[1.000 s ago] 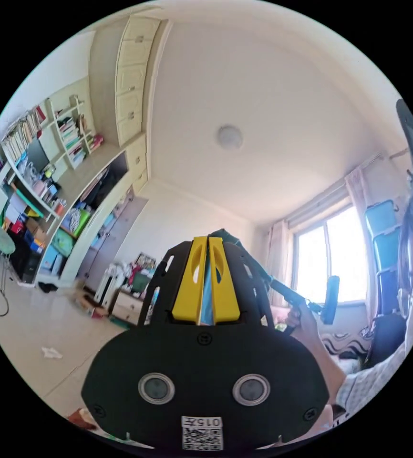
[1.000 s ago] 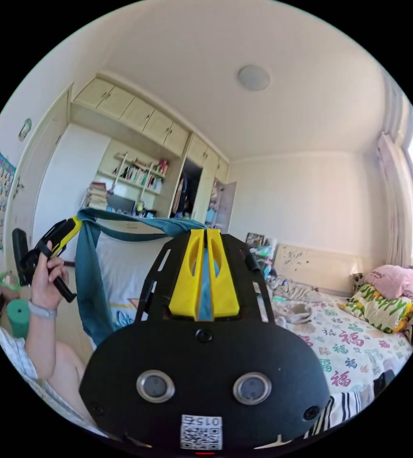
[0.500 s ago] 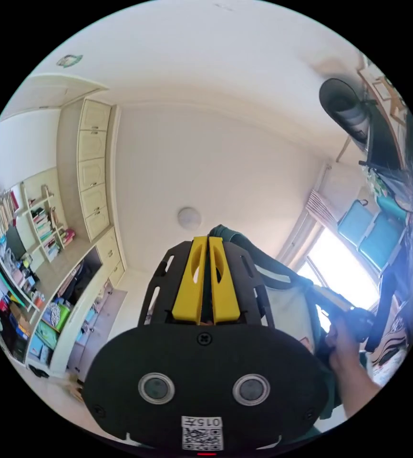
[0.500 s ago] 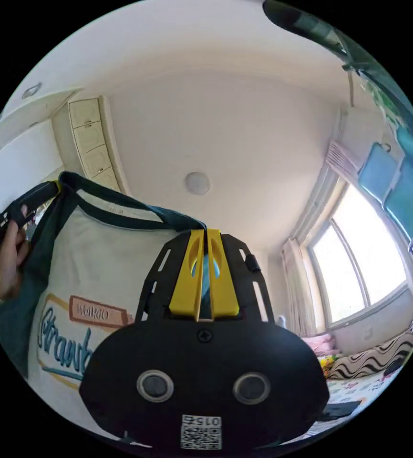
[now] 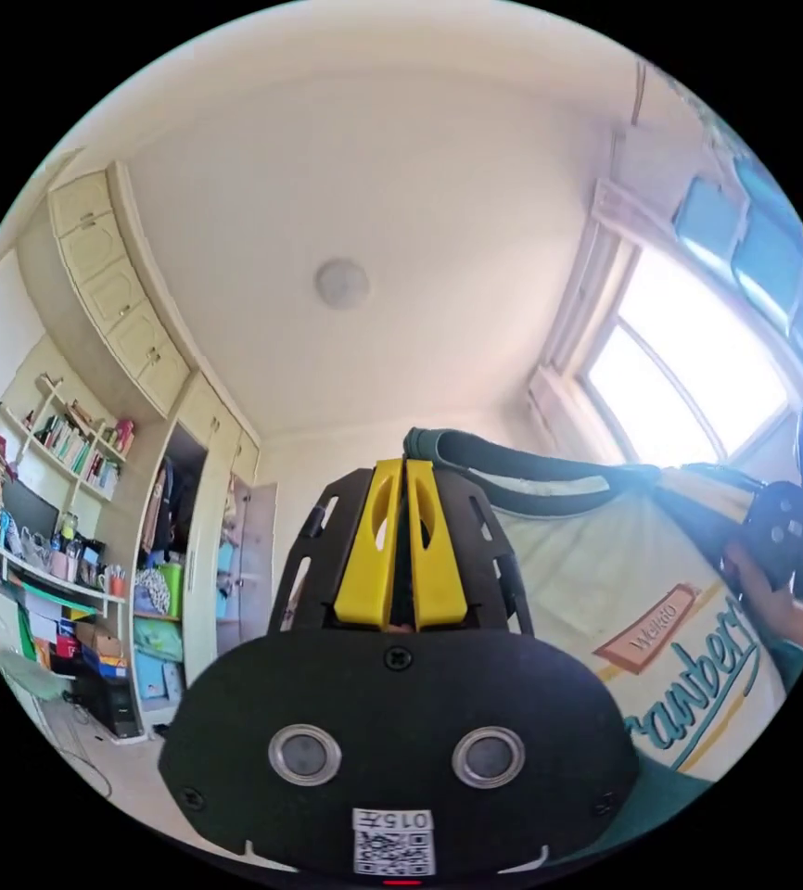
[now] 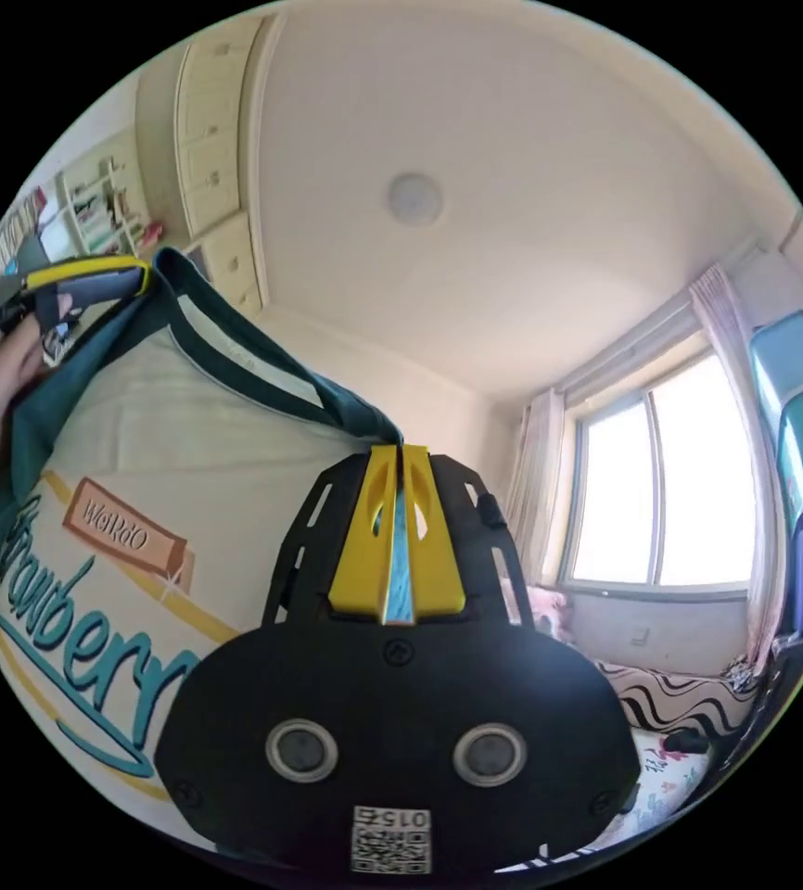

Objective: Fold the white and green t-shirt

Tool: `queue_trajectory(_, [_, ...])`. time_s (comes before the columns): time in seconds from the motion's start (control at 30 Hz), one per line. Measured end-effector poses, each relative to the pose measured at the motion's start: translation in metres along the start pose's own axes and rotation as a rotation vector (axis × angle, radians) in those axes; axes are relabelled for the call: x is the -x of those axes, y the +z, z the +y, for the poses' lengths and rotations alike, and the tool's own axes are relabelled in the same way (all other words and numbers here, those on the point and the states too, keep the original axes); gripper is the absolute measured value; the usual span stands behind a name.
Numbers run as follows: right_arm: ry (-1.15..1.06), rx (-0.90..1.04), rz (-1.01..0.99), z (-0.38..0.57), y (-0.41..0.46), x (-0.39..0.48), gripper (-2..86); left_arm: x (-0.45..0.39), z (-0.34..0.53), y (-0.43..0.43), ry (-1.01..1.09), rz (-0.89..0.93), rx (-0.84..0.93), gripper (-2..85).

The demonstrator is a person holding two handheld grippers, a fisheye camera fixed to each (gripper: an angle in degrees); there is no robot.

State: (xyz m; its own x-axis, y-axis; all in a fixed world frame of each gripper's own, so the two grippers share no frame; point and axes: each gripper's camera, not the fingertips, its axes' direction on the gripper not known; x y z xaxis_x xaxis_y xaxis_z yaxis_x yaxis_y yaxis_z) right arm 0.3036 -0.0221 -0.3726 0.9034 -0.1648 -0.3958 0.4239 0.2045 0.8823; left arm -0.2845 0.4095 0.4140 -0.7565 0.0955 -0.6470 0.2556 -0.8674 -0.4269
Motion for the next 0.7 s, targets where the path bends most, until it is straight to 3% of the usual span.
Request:
queue_trajectory(0.1, [-0.096,0.196,-0.030,0.057,0.100,0.043,-0.5,-0.025,0.103,0.096,0.092,-0.002,0.211,-0.6])
queue_trajectory(0.2, [-0.194,0.593,-0.278,0.134,0.203,0.091,1.2,-0.049,0.240,0.194,0.177,0.050,0.535,-0.4])
queue_trajectory(0.27, [-0.229,0.923,-0.434,0.197,0.256,0.108,7.3,-0.054,0.358,0.253,0.171,0.155,0.912,-0.1])
queue_trajectory(0.33, [-0.220,0.996,-0.502,0.216,0.266,0.096,9.3,-0.043,0.412,0.267,0.129,0.155,1.036,0.3])
queue_trajectory(0.4, [-0.196,0.978,-0.577,0.217,0.260,0.070,9.1,-0.022,0.430,0.263,0.073,0.238,1.008,1.0])
queue_trajectory(0.5, [-0.152,0.984,-0.766,0.198,0.241,0.019,9.4,0.005,0.426,0.255,0.005,0.600,1.059,4.1])
queue_trajectory(0.57, [-0.060,0.980,-1.034,0.179,0.221,-0.013,9.3,0.012,0.413,0.236,-0.033,0.833,1.130,6.9])
queue_trajectory(0.7, [-0.029,1.080,-1.295,0.168,0.203,-0.012,11.8,-0.023,0.408,0.207,0.075,1.062,1.225,9.0])
